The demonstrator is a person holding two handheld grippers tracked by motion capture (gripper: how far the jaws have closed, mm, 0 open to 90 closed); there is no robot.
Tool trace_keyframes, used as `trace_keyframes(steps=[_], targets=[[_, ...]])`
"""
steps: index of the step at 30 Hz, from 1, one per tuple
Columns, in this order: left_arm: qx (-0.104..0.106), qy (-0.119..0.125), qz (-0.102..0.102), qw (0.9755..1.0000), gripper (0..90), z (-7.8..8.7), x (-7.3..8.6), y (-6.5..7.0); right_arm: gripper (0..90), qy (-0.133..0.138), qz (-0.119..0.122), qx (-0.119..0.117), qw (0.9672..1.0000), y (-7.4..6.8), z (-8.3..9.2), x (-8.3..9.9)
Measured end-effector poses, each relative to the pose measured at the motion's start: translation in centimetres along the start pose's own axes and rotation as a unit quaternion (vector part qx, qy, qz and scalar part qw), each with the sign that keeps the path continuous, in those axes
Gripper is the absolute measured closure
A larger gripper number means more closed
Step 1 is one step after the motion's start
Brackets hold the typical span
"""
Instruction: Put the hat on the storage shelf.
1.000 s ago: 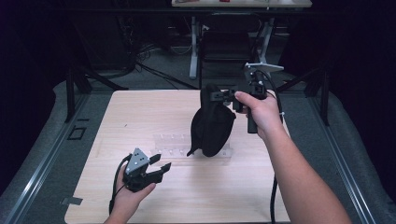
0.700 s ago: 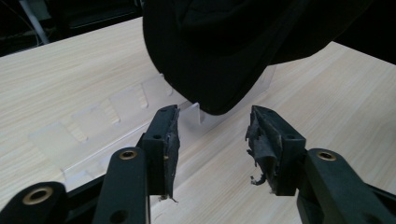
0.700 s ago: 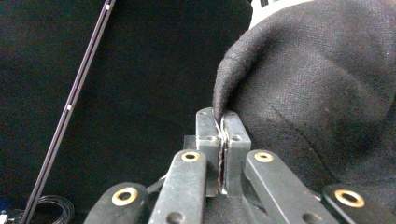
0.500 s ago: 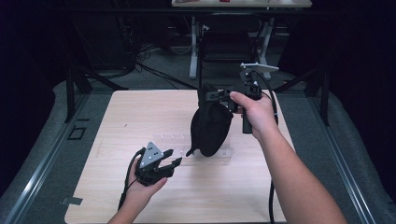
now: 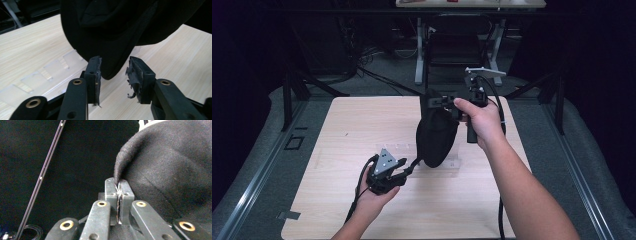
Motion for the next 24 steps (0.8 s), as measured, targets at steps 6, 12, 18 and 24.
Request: trace_keyframes(steps=[6,12,18,24], targets=[[-0.001,-0.009,-0.004,0.9999,68.2,-0.7,0.1,0.1,88.4,0.001,0.002,0.0,1.0,-0.2,-0.2,0.1],[-0.011,-0.016,-0.012,0.9997,75.6,-1.2,0.2,0.1,88.3,-0.001,0.004,-0.001,1.0,-0.3,-0.3,0.2],[-0.017,-0.021,-0.022,0.9994,80.6,-1.4,0.3,0.1,88.3,-0.001,0.004,0.002,1.0,-0.4,-0.2,0.2],[-0.017,-0.028,-0.035,0.9988,82.1,-1.4,0.4,0.1,88.2,-0.003,0.005,0.001,1.0,-0.5,-0.4,0.3]])
Point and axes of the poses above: each handheld gripper's, and its own axes: z roughly backward along the jaws, x roughly out of its underside, y roughly to its right, the point moved 4 cm from there along -z, roughly forward along the jaws, and after that the axes turned 14 degrees about x, right-handed, at the moved point
